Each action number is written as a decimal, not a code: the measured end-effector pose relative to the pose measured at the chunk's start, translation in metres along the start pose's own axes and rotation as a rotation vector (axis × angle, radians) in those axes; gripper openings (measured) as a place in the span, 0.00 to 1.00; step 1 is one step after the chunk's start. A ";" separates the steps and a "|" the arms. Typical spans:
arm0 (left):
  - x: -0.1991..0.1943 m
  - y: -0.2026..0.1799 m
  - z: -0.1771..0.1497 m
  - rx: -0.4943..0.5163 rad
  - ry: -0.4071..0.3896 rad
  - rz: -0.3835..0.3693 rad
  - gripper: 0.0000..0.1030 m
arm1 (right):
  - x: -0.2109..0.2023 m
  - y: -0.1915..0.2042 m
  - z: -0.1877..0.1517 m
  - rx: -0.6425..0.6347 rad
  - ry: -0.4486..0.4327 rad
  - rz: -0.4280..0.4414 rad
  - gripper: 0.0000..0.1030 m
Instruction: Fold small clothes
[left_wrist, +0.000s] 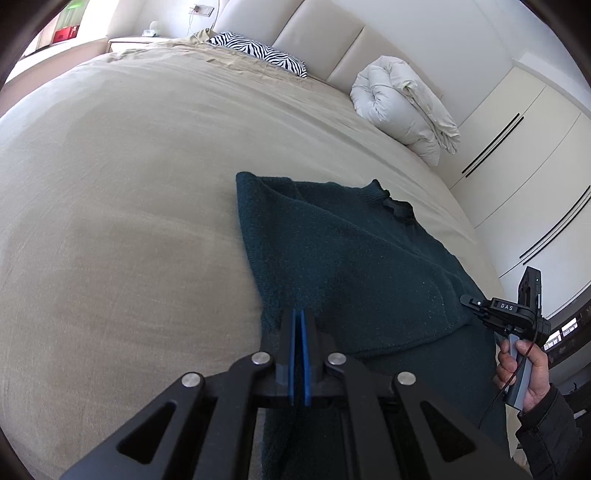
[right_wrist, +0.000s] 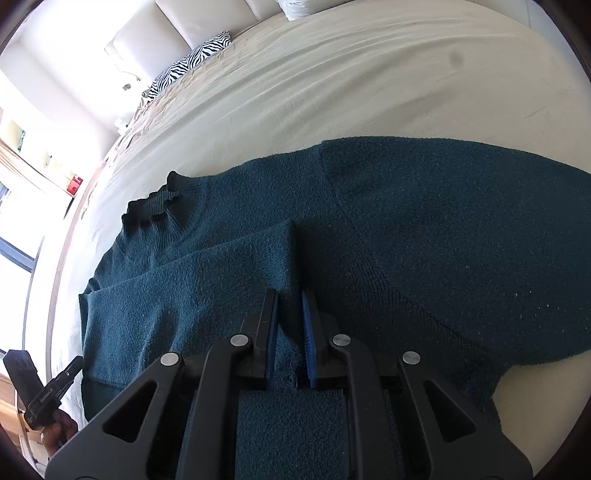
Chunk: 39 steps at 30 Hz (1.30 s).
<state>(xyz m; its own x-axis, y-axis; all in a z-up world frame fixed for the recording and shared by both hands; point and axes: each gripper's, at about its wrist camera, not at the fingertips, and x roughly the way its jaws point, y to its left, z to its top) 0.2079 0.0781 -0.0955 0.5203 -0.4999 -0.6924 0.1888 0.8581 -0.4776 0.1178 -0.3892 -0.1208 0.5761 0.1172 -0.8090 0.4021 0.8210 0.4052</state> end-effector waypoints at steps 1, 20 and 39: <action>0.000 -0.003 -0.002 0.014 0.007 0.004 0.07 | -0.003 -0.001 -0.002 0.005 0.000 0.005 0.12; -0.036 -0.048 -0.036 -0.033 -0.040 -0.120 0.64 | -0.150 -0.168 -0.081 0.392 -0.242 0.137 0.62; 0.004 -0.133 -0.061 -0.047 0.071 -0.214 0.69 | -0.209 -0.390 -0.092 0.957 -0.499 0.207 0.59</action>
<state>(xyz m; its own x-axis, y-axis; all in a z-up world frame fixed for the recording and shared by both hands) 0.1338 -0.0452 -0.0681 0.4122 -0.6782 -0.6084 0.2487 0.7262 -0.6409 -0.2248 -0.6827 -0.1488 0.8324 -0.2139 -0.5113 0.5257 0.0129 0.8506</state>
